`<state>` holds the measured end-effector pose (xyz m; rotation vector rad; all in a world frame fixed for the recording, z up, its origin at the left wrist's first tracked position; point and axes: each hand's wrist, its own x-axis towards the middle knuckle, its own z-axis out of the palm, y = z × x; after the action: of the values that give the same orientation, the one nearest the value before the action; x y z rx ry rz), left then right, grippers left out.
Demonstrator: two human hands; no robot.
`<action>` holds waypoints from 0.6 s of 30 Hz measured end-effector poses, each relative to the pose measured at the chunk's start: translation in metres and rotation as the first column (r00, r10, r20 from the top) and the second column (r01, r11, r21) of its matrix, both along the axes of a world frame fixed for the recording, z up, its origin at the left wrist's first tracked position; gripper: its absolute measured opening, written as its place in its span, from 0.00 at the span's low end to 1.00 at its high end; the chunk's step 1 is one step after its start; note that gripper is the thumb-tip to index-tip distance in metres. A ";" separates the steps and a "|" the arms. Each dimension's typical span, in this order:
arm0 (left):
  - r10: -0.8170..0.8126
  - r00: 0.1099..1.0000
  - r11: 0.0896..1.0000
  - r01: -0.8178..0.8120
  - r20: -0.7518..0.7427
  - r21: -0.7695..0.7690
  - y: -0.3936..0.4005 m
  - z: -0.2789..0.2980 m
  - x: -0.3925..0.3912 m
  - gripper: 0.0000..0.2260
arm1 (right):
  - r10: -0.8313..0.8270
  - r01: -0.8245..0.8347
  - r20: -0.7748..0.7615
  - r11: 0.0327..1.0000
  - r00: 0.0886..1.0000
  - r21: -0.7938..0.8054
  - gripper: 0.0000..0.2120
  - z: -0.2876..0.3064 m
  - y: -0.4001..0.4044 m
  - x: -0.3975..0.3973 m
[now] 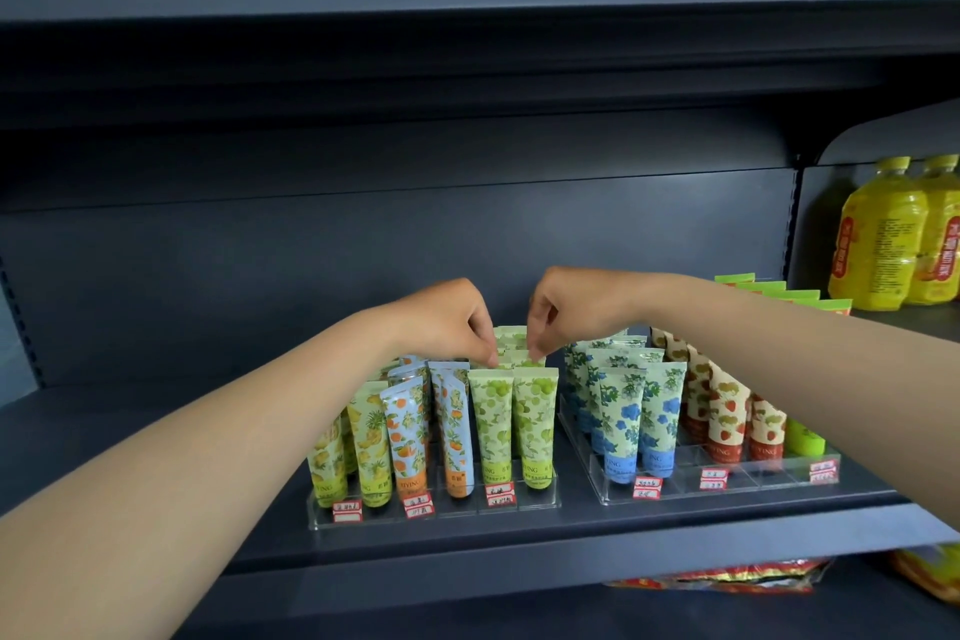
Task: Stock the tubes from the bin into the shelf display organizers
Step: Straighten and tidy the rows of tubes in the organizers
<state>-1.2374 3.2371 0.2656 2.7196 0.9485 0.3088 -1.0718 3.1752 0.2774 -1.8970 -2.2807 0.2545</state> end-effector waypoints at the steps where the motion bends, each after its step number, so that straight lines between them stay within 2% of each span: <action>1: -0.001 1.000 1.000 0.001 0.000 0.001 -0.001 0.001 -0.001 0.02 | 0.002 -0.002 0.000 1.000 1.000 0.006 0.03 0.002 -0.002 -0.001; 6: -0.001 0.999 1.000 0.002 0.044 -0.026 -0.007 0.006 -0.008 0.02 | 0.021 -0.018 -0.043 0.998 0.999 0.064 0.04 0.010 -0.014 -0.003; 9: -0.011 0.997 0.999 0.014 0.073 -0.050 -0.011 0.009 -0.014 0.03 | 0.035 -0.033 -0.034 0.998 0.999 0.046 0.06 0.012 -0.020 -0.005; 13: -0.053 0.998 0.996 0.055 0.034 -0.066 -0.017 0.008 -0.018 0.02 | 0.051 -0.051 0.005 0.998 0.999 -0.024 0.02 0.007 -0.025 -0.009; 18: -0.058 0.998 0.997 0.057 -0.019 -0.047 -0.020 0.002 -0.013 0.04 | 0.030 -0.029 0.042 0.999 0.999 -0.016 0.02 0.003 -0.024 -0.011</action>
<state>-1.2504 3.2166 0.2675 2.7072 0.8691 0.2461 -1.0831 3.1516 0.2803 -1.8949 -2.3421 0.2389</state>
